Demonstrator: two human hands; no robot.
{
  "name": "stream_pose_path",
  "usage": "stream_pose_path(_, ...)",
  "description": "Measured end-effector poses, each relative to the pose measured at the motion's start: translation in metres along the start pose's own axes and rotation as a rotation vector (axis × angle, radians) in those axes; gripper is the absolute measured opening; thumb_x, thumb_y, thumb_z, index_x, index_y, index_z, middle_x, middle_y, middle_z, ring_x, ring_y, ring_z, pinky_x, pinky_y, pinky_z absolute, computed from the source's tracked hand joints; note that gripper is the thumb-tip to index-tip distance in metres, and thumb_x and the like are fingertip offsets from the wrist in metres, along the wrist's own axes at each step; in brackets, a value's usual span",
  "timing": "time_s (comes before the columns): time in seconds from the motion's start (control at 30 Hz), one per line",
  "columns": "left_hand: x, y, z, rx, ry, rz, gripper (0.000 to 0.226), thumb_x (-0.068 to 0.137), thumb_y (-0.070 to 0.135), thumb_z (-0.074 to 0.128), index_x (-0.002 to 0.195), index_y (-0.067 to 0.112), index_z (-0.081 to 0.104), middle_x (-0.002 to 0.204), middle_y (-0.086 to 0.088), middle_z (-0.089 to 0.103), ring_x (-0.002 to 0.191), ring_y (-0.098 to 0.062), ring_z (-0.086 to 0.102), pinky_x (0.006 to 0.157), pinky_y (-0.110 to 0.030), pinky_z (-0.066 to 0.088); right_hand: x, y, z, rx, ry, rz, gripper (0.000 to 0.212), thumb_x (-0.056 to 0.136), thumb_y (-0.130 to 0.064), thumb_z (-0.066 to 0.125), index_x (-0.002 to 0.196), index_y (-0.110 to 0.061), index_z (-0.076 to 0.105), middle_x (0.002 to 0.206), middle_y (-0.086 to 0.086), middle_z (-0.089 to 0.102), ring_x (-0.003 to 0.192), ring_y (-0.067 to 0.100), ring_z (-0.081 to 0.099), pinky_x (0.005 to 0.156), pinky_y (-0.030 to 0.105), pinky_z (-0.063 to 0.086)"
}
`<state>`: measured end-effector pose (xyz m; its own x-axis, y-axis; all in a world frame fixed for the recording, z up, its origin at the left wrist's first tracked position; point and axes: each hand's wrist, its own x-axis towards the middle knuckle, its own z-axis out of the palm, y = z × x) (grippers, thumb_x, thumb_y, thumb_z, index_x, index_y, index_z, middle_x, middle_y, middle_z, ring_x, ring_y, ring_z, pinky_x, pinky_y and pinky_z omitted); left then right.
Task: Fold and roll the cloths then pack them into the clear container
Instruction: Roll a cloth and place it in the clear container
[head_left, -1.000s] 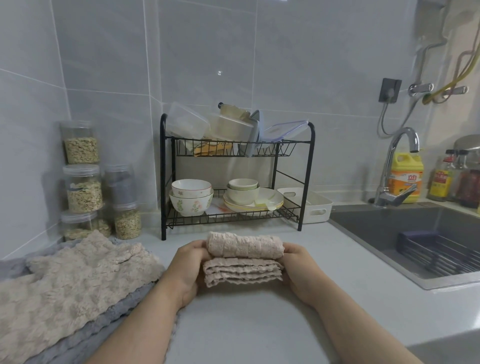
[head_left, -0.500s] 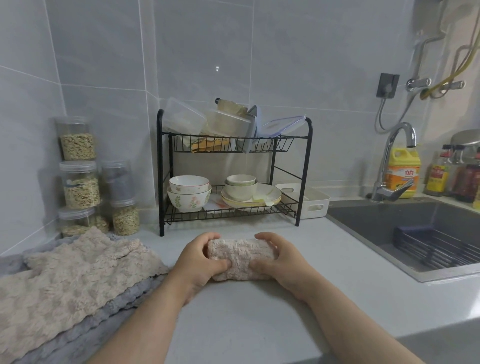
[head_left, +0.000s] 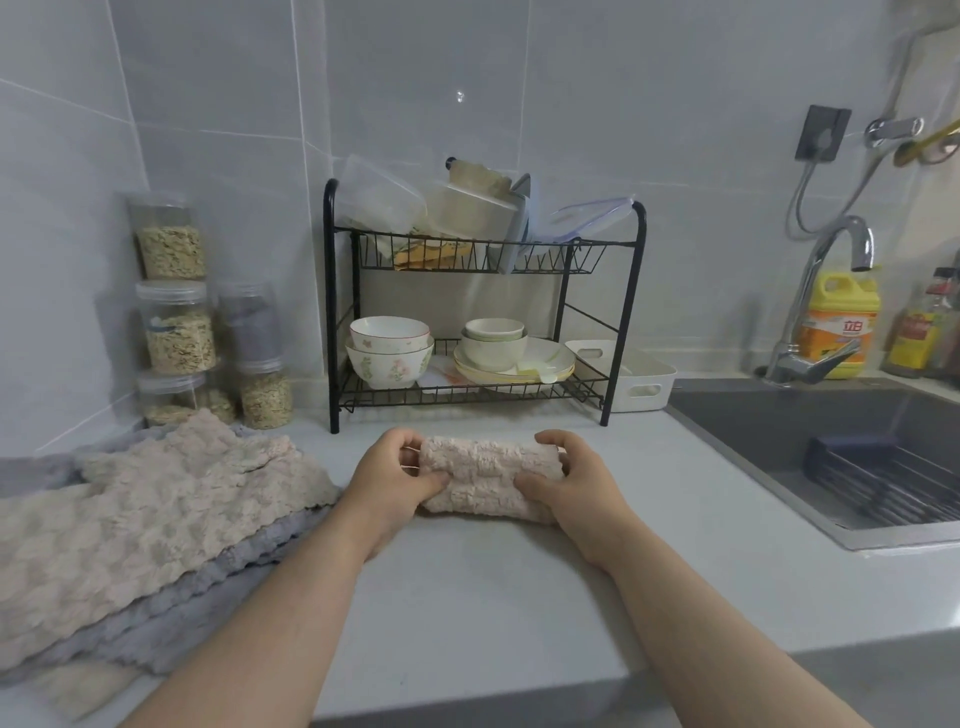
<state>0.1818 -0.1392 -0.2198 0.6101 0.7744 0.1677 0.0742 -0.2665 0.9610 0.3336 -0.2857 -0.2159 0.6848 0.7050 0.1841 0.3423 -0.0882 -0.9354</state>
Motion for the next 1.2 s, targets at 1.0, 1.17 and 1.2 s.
stream_pose_path(1.0, 0.012, 0.041, -0.003, 0.273, -0.166, -0.436, 0.023, 0.073, 0.017, 0.079, 0.087, 0.021, 0.061, 0.078, 0.007, 0.060, 0.067, -0.003, 0.055, 0.062, -0.016, 0.042, 0.013, -0.079, -0.003, -0.302, -0.144, 0.645, 0.037, 0.084, -0.017, 0.067, 0.117, -0.006, 0.055, 0.104, 0.006, 0.062, 0.089, 0.018, 0.060, 0.071, 0.031, 0.047)
stream_pose_path(1.17, 0.024, 0.105, -0.009, -0.200, -0.206, -0.537, 0.027, 0.068, 0.010, 0.075, 0.094, 0.015, 0.068, 0.087, -0.003, 0.075, 0.083, -0.018, 0.070, 0.072, -0.028, 0.053, 0.014, -0.135, -0.049, 0.005, -0.006, 0.619, 0.011, 0.078, -0.013, 0.070, 0.088, -0.014, 0.063, 0.071, -0.007, 0.065, 0.055, 0.001, 0.056, 0.050, 0.015, 0.043)
stream_pose_path(1.2, 0.027, 0.121, -0.004, -0.288, -0.226, -0.535, 0.029, 0.069, 0.009, 0.075, 0.096, 0.012, 0.068, 0.089, -0.004, 0.076, 0.084, -0.022, 0.070, 0.070, -0.026, 0.054, 0.014, -0.149, -0.064, 0.049, 0.019, 0.593, 0.013, 0.079, -0.011, 0.070, 0.090, -0.015, 0.063, 0.074, -0.007, 0.066, 0.059, 0.001, 0.060, 0.052, 0.014, 0.044)
